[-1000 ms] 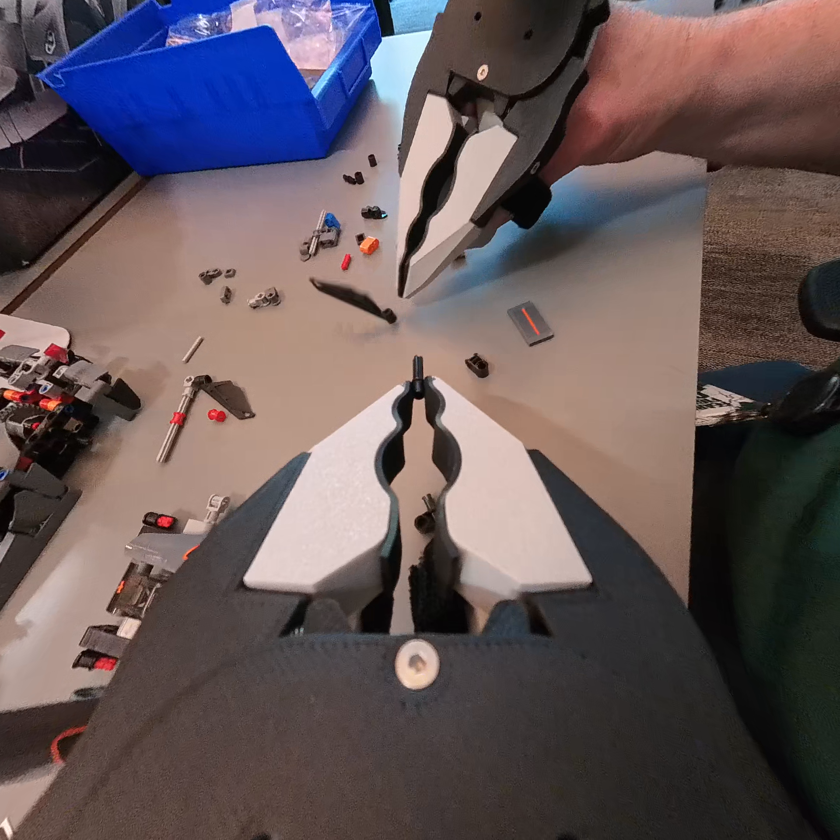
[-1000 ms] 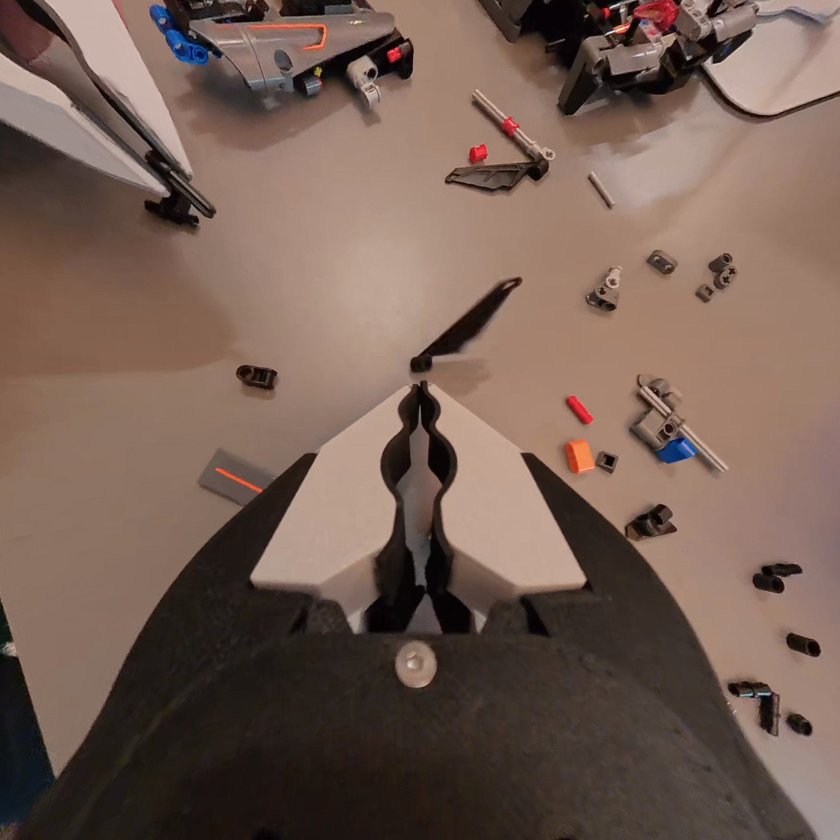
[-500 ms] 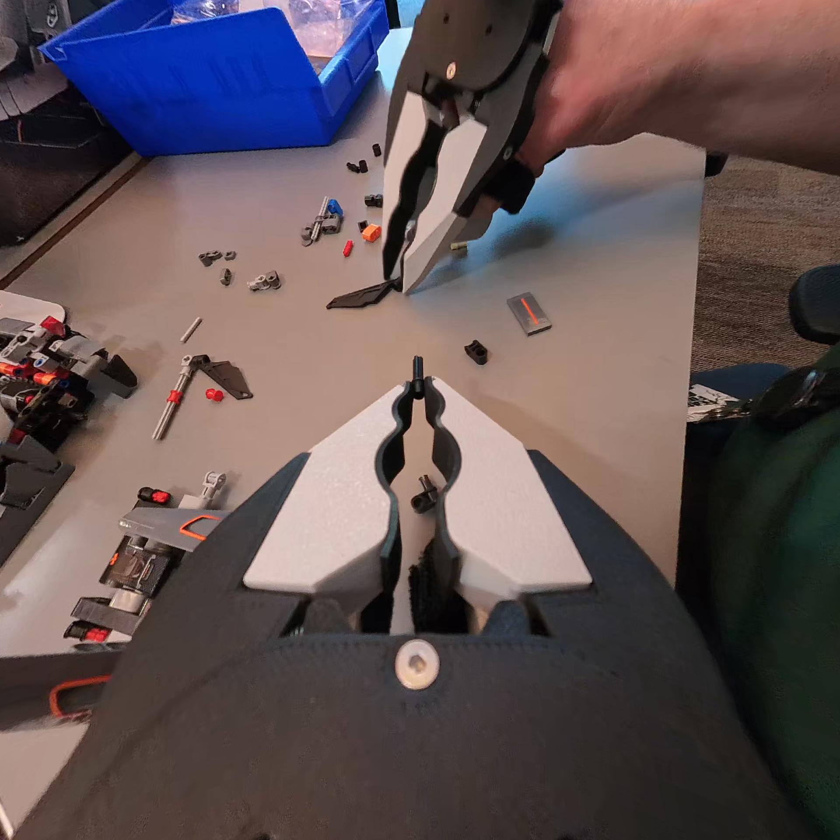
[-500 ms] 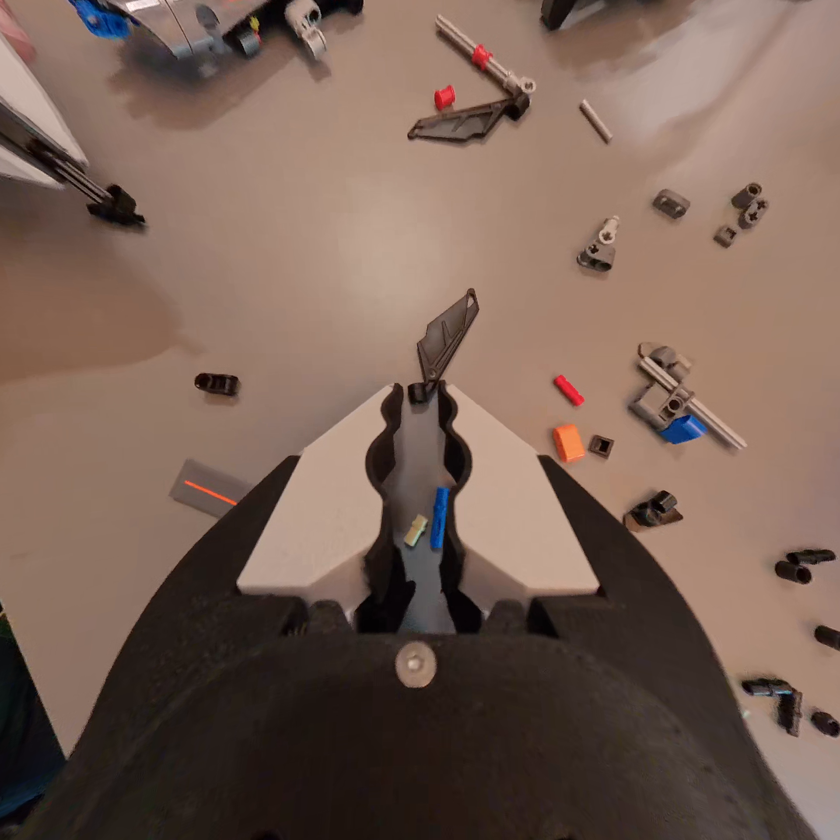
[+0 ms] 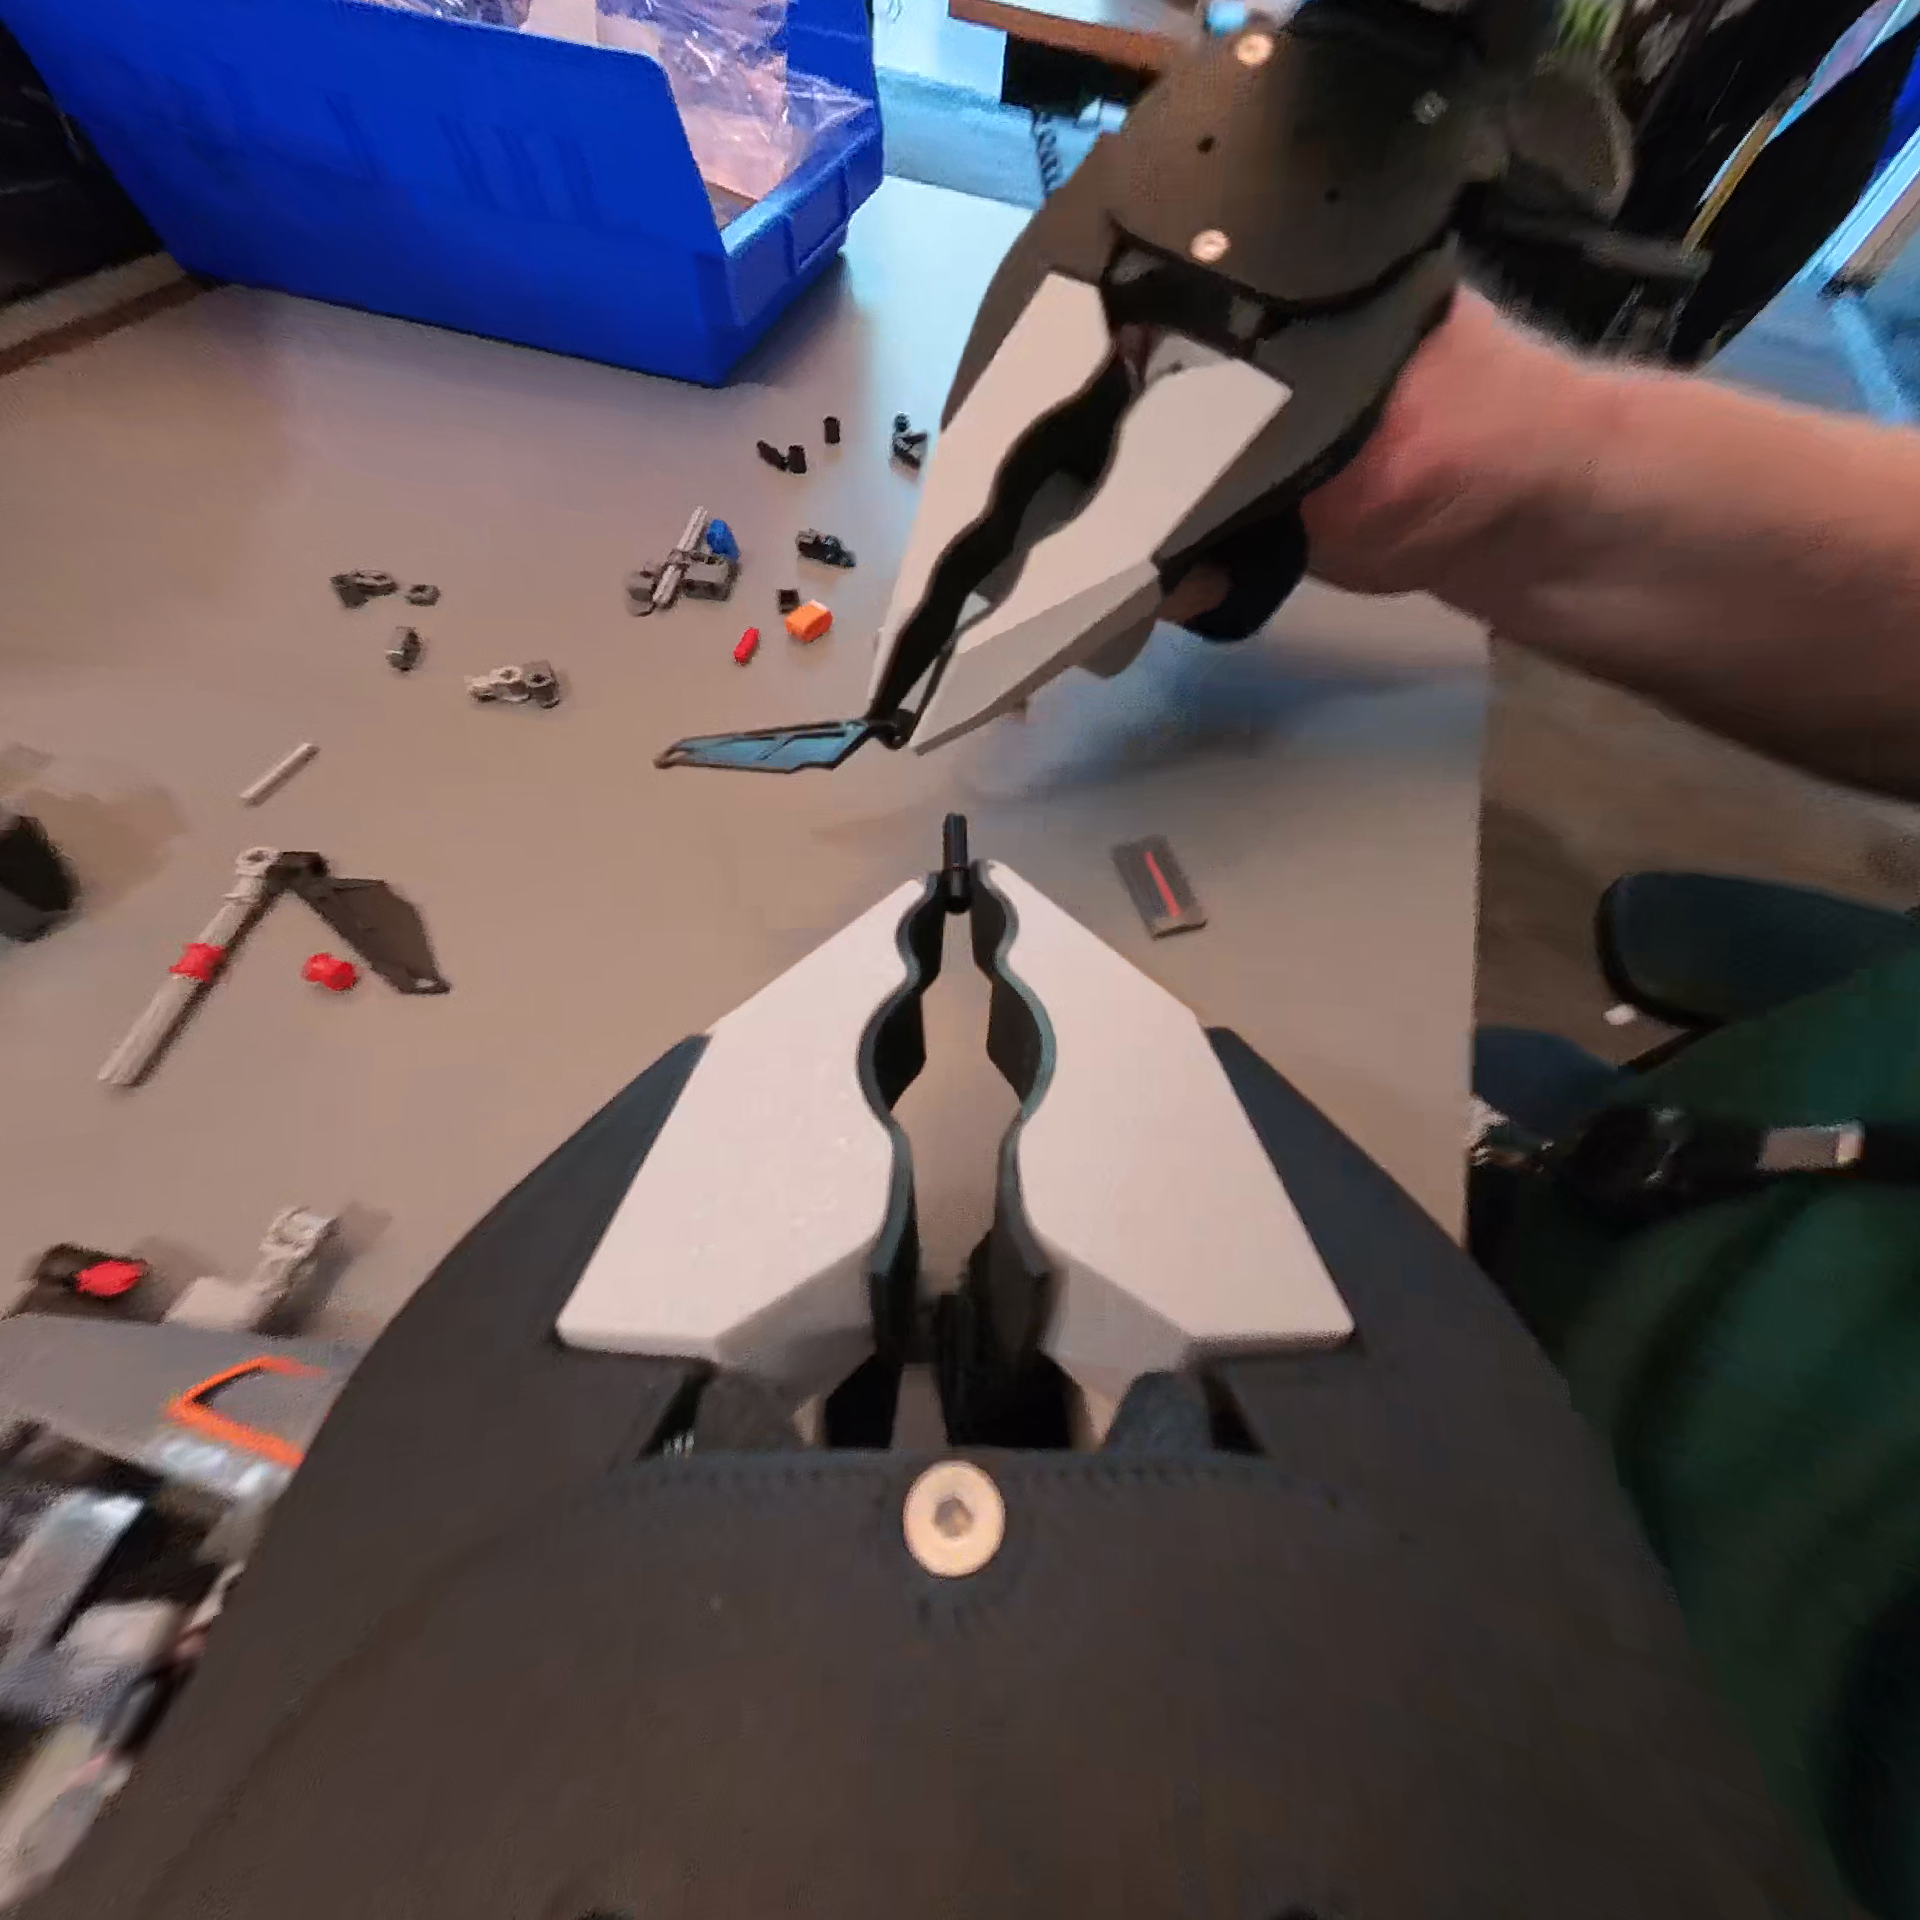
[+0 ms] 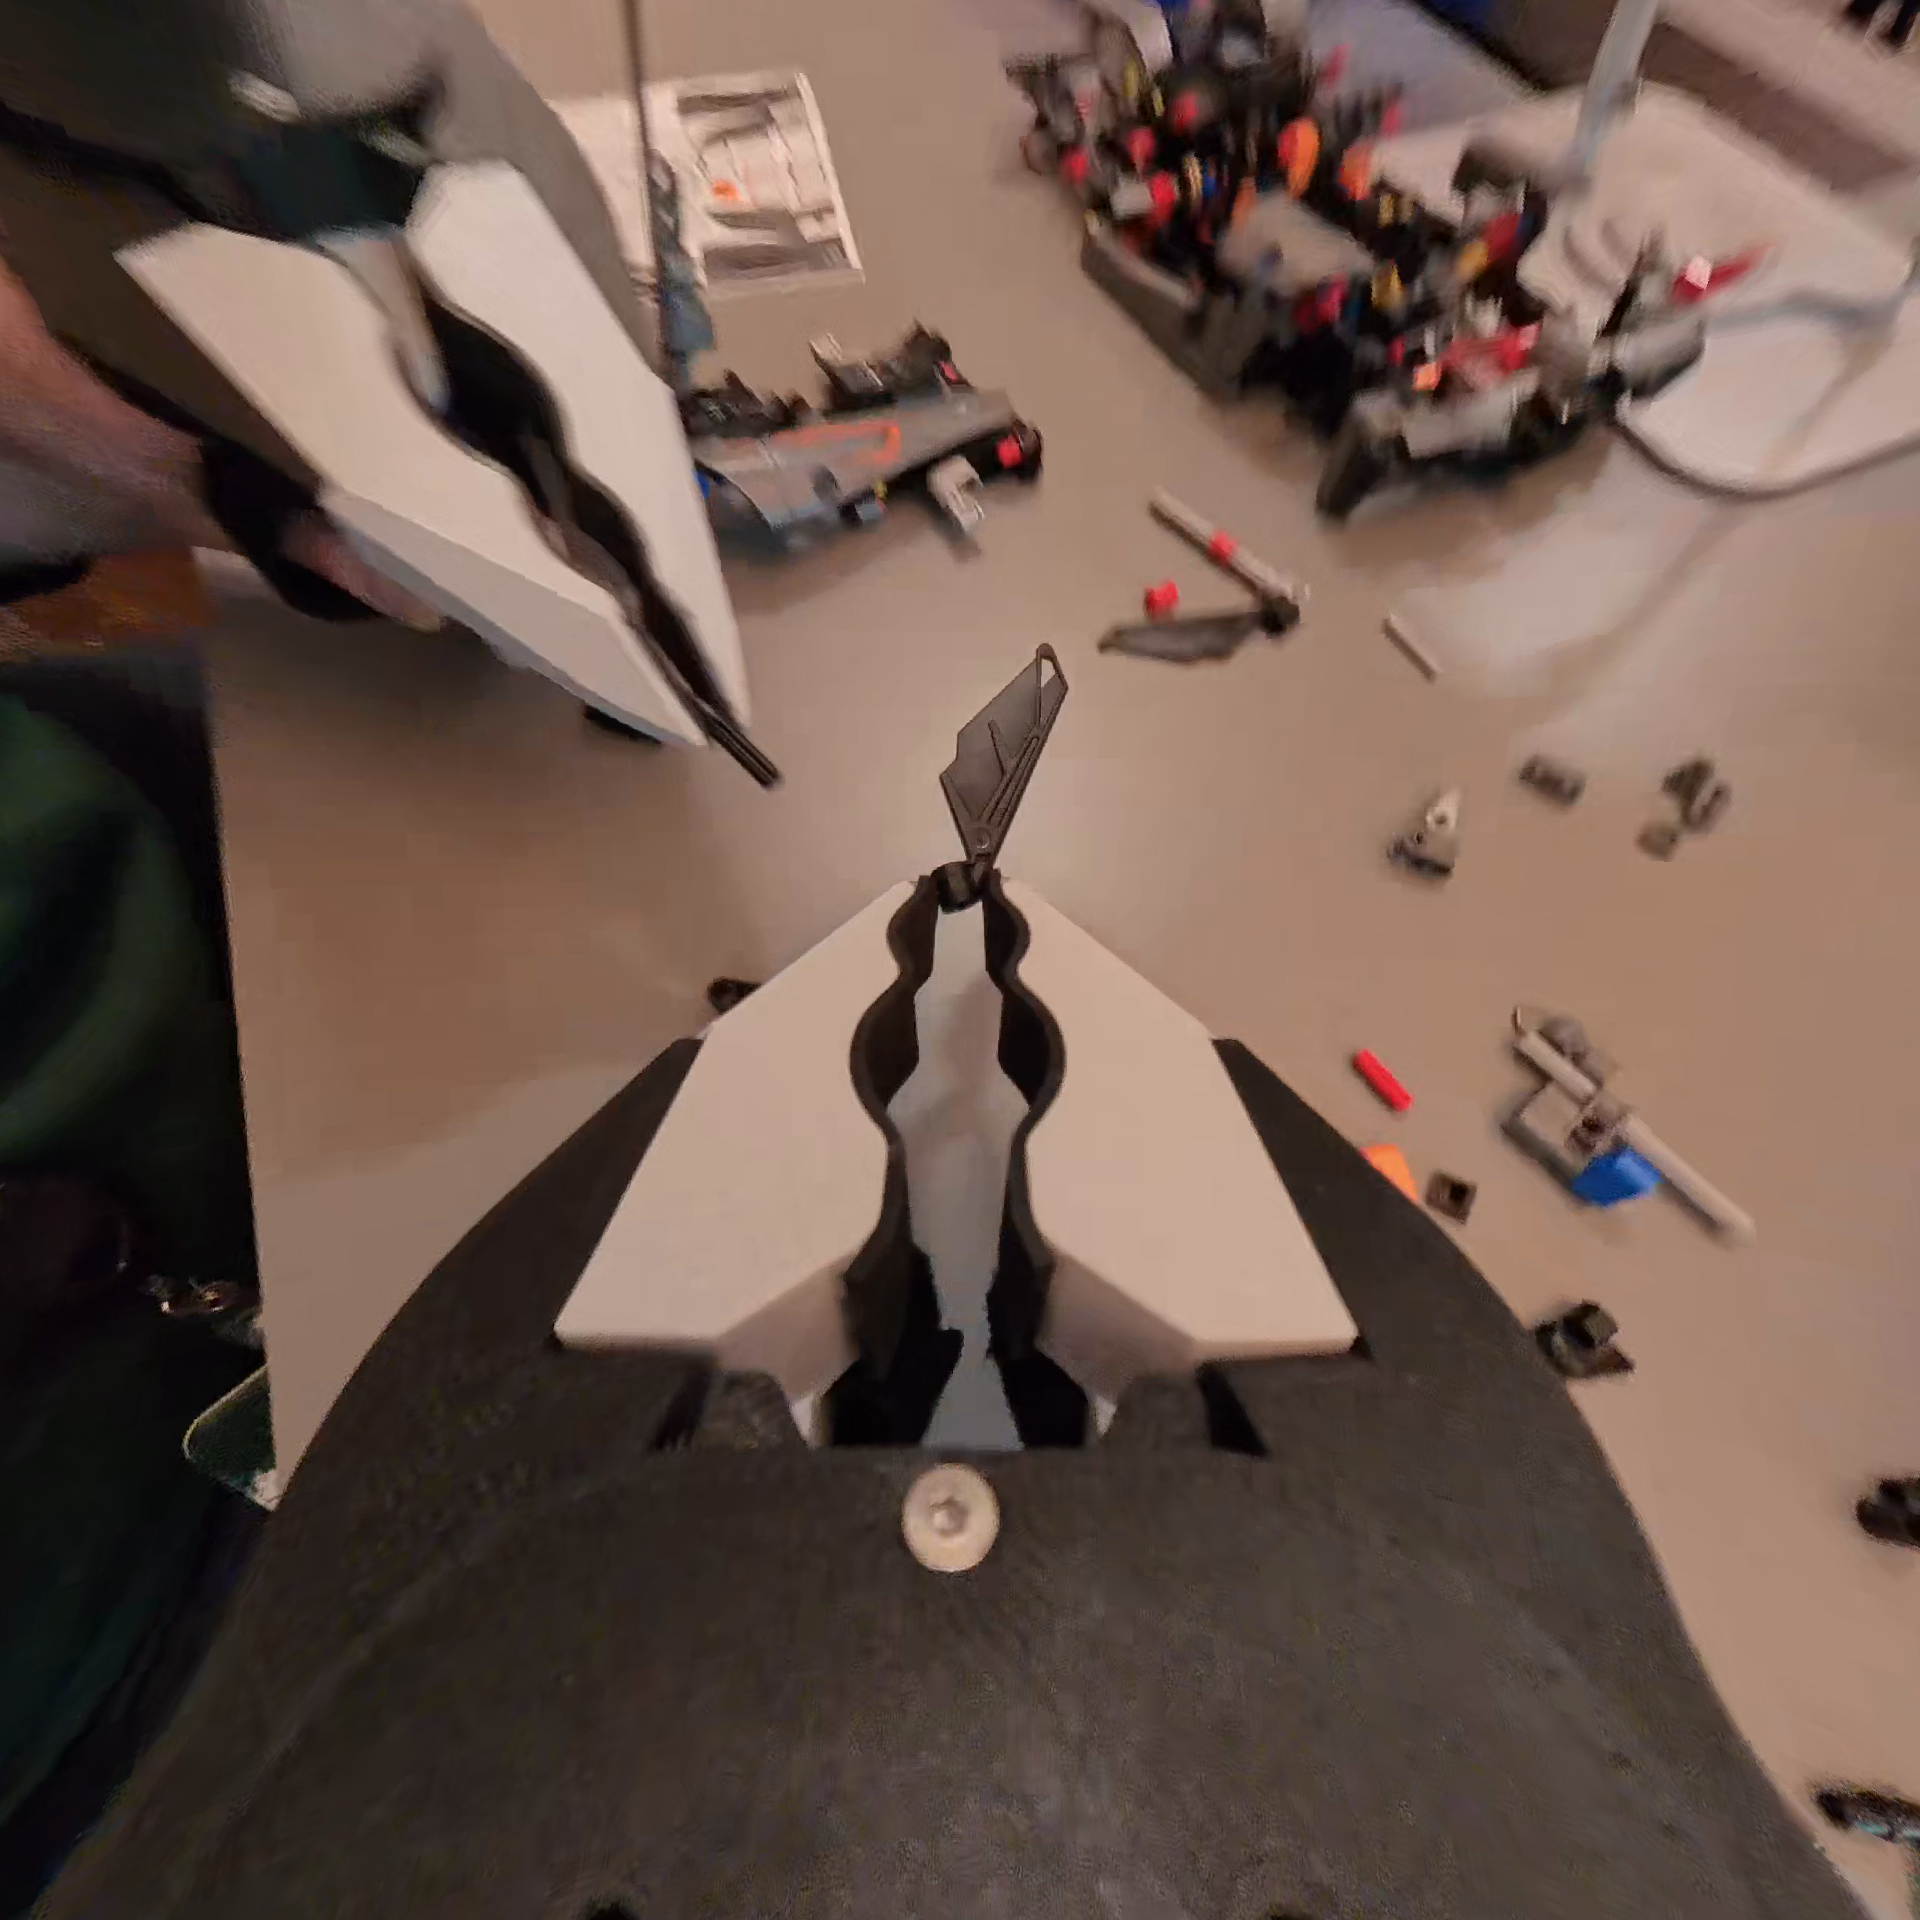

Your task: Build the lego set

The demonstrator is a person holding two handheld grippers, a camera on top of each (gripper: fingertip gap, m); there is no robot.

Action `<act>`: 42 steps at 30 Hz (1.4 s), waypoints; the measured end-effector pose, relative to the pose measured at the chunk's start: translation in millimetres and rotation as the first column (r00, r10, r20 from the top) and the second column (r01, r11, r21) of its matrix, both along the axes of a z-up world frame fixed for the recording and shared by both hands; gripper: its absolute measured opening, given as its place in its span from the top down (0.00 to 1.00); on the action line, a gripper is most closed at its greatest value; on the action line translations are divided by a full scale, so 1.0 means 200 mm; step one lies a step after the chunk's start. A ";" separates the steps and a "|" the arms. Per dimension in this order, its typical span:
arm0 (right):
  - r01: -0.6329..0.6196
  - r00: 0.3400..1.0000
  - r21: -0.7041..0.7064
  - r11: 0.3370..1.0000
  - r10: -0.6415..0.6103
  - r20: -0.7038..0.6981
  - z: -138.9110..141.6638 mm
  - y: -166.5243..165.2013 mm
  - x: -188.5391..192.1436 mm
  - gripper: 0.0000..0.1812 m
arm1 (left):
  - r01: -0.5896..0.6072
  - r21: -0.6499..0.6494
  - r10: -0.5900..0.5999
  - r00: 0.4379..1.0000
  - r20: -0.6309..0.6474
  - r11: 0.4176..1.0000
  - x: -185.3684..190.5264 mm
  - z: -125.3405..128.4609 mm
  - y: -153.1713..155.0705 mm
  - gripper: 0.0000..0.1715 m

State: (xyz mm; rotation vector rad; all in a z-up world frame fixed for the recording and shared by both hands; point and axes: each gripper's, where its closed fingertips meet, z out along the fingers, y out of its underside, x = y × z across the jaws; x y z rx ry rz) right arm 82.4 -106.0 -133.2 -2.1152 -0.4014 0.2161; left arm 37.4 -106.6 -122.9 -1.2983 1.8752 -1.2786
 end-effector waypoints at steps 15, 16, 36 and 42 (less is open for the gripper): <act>-0.158 0.980 0.219 0.963 0.125 0.155 0.18 -0.06 -0.12 0.96 | 0.045 -0.601 -0.085 0.996 -0.038 0.798 0.05 0.14 -0.08 0.99; -0.162 0.978 0.216 0.963 0.127 0.168 0.18 -0.06 -0.12 0.96 | 0.045 -0.606 -0.090 0.995 -0.043 0.794 0.05 0.13 -0.08 0.99; -0.276 0.915 0.212 0.937 0.189 0.357 0.20 -0.05 -0.14 0.97 | 0.052 -0.642 -0.171 0.977 -0.124 0.765 0.03 0.15 -0.07 0.99; -0.306 0.890 0.210 0.929 0.201 0.409 0.21 -0.06 -0.15 0.97 | 0.070 -0.635 -0.205 0.969 -0.141 0.769 0.03 0.16 -0.07 0.99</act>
